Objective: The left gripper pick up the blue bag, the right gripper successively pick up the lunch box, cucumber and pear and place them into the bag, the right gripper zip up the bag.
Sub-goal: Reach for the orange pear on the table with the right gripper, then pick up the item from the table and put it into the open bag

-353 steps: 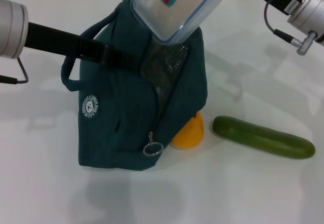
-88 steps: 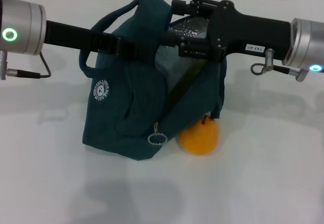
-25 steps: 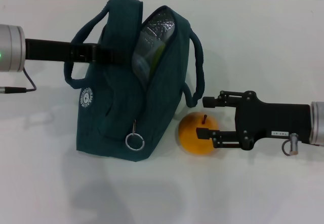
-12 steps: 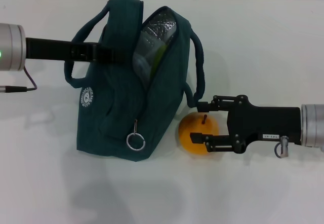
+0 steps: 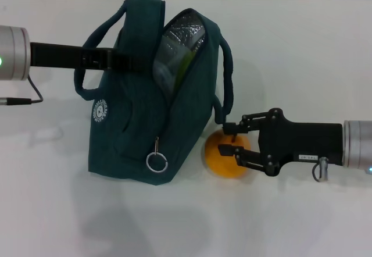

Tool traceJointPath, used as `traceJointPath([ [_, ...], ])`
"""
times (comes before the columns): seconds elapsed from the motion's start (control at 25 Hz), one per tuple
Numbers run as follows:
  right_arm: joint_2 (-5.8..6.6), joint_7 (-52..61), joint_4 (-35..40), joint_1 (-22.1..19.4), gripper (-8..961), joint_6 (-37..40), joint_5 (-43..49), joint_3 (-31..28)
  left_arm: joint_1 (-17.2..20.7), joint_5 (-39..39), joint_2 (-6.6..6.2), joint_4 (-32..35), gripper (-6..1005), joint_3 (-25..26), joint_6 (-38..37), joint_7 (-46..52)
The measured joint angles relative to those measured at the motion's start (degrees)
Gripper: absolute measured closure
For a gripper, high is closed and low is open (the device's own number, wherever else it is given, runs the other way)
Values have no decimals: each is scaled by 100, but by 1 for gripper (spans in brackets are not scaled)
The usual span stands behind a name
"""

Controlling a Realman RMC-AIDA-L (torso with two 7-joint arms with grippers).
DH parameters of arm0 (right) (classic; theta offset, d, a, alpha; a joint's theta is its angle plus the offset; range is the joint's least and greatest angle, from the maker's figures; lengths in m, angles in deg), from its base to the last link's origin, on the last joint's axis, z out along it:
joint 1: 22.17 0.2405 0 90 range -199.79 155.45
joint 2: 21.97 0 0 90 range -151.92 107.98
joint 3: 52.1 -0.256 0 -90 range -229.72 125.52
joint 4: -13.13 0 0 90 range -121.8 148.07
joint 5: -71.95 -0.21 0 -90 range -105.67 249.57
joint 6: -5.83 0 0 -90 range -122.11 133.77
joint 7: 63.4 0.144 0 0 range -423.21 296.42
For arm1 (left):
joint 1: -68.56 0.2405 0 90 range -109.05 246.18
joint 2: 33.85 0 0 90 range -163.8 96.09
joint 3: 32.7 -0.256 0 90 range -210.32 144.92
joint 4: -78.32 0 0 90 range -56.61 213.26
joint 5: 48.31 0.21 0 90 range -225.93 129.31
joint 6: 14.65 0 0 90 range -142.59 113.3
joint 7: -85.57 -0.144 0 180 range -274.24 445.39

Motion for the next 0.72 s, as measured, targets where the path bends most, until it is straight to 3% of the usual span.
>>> traceJointPath([
  [0.4, 0, -55, -3, -17, 658, -91, -123, 102, 0, -5, 0, -8, 951, 0, 0, -5],
  [0.6, 0, -93, -3, -41, 855, -102, -206, 89, 0, -5, 7, -9, 951, 0, 0, -5],
  [0.72, 20, -108, 35, -107, 918, -52, -364, 85, 0, -6, 9, -9, 951, 0, 0, -5],
])
